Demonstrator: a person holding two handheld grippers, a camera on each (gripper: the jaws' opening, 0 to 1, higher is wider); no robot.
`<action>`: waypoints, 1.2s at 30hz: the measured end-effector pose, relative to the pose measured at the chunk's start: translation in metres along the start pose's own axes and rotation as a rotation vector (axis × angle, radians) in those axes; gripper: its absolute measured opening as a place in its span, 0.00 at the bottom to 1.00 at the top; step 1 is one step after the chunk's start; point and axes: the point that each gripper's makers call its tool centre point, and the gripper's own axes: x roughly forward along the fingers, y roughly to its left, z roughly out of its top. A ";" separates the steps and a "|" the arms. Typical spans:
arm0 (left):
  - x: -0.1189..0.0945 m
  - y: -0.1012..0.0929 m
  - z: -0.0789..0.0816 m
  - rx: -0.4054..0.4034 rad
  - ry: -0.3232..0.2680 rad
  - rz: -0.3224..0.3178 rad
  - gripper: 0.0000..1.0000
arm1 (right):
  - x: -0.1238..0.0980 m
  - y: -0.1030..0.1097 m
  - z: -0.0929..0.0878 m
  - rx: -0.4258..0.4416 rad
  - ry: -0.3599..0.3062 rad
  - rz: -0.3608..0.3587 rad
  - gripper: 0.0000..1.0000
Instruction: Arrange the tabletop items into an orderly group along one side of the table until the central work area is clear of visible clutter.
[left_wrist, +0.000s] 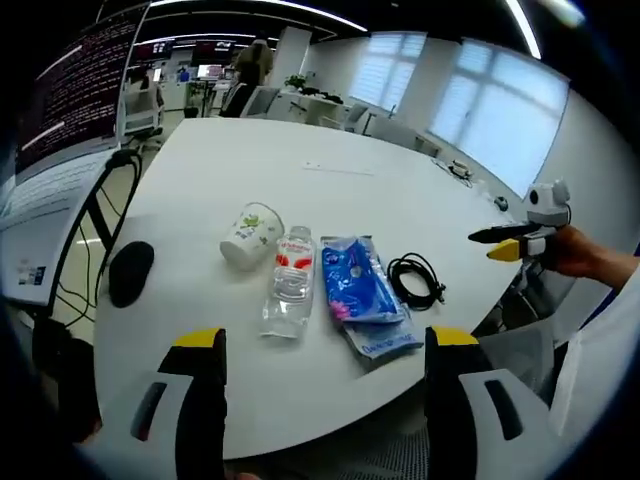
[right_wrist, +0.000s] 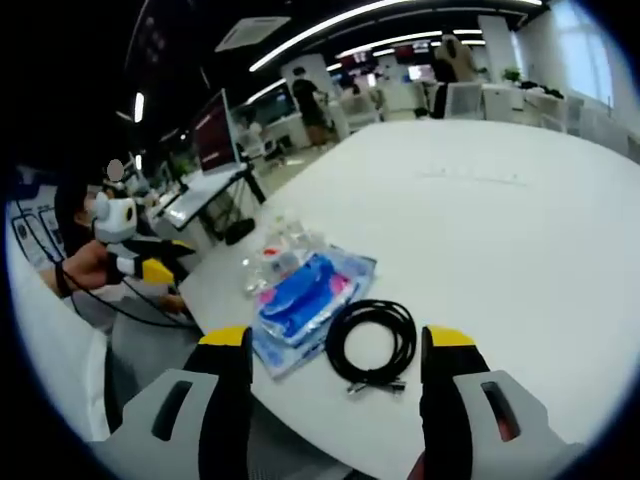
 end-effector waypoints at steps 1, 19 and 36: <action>0.000 0.000 0.000 0.001 0.000 0.000 0.83 | 0.000 0.000 -0.001 0.000 0.000 0.000 0.67; 0.005 -0.003 0.005 0.008 0.003 -0.004 0.82 | -0.001 0.000 -0.007 0.000 0.023 0.002 0.66; 0.005 0.000 0.003 0.005 0.011 -0.001 0.82 | 0.003 0.003 -0.011 0.008 0.047 0.013 0.65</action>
